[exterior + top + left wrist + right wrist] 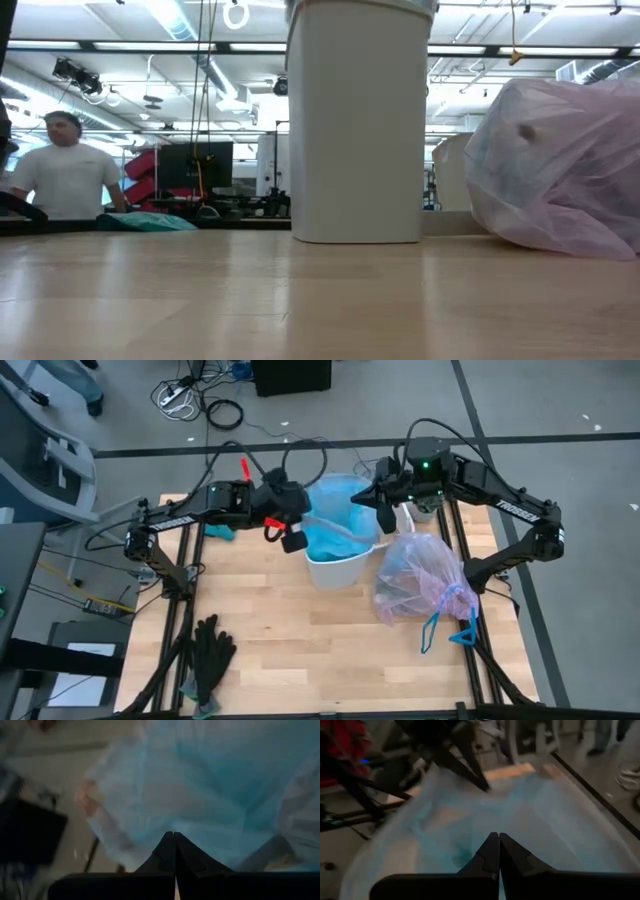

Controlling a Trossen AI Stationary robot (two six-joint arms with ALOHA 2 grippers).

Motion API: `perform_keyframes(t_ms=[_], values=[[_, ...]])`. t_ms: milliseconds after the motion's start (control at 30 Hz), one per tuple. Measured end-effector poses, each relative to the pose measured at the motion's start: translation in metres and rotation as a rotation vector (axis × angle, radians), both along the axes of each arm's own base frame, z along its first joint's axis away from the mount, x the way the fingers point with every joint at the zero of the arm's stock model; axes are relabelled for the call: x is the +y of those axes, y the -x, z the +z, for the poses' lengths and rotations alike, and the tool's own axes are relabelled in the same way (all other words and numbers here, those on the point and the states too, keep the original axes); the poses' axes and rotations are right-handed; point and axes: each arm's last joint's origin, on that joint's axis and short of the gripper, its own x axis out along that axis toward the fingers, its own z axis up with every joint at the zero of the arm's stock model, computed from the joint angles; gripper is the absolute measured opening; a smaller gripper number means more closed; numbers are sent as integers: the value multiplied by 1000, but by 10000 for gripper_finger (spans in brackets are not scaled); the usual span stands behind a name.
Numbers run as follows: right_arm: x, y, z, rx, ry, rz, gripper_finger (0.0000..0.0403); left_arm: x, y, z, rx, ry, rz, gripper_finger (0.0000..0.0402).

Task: Place trash/remove bag and relplace
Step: Put the blue trash bag in the trash bin

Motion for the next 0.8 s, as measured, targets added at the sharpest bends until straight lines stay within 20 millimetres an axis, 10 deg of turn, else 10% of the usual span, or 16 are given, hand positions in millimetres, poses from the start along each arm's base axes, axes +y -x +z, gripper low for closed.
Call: perform_keyframes(t_ms=[300,800], values=[[-1,5,-11,133,-3,-139,0,-10,28,-15,172,183,197,0],[-4,46,3,140,55,-295,0,-22,52,4,-12,329,250,0]])
